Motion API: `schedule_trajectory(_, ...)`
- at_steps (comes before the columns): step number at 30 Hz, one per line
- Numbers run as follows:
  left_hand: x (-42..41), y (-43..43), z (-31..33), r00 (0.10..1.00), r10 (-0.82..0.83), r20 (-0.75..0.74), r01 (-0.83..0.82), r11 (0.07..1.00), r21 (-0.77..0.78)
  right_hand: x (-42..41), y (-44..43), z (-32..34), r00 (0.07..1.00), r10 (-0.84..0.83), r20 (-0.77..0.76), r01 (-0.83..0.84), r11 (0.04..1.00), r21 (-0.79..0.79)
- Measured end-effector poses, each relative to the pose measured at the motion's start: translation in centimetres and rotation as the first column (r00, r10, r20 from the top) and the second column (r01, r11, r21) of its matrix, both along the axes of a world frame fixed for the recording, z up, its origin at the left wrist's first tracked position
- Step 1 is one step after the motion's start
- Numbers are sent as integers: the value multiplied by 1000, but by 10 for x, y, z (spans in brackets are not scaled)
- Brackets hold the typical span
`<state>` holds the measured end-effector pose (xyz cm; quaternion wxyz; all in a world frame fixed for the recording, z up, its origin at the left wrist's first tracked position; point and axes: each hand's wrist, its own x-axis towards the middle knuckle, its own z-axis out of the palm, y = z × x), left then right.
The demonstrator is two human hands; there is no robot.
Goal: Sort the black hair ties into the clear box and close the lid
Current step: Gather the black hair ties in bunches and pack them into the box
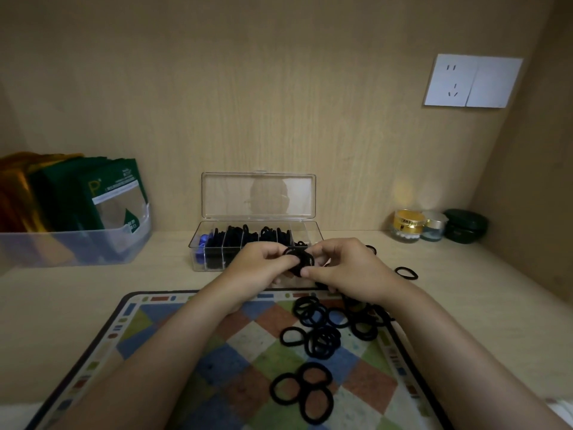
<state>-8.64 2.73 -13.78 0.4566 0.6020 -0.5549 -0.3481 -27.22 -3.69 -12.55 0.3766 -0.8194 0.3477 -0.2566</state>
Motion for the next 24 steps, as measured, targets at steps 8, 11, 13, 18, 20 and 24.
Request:
schedule_trajectory(8,8,-4,2,996,75,39,-76,997,21,-7,10,9,873,180,-454,-242,967,-80)
schedule_trajectory(11,5,-4,0,996,58,71,-61,998,34,-1,10,5,864,137,-484,-232,962,-143)
schedule_trajectory(13,4,-4,-1,995,48,92,-53,998,44,1,11,4,863,134,-487,-242,956,-167)
schedule_trajectory(18,6,-5,-3,989,64,135,-70,997,41,0,9,4,944,150,-295,-206,964,-169)
schedule_trajectory(20,6,-5,-4,990,67,127,-72,997,36,-1,8,8,989,99,-106,-109,990,-92)
schedule_trajectory(24,-1,-3,-5,1000,23,-14,-23,999,45,-2,9,14,990,68,123,-84,988,129)
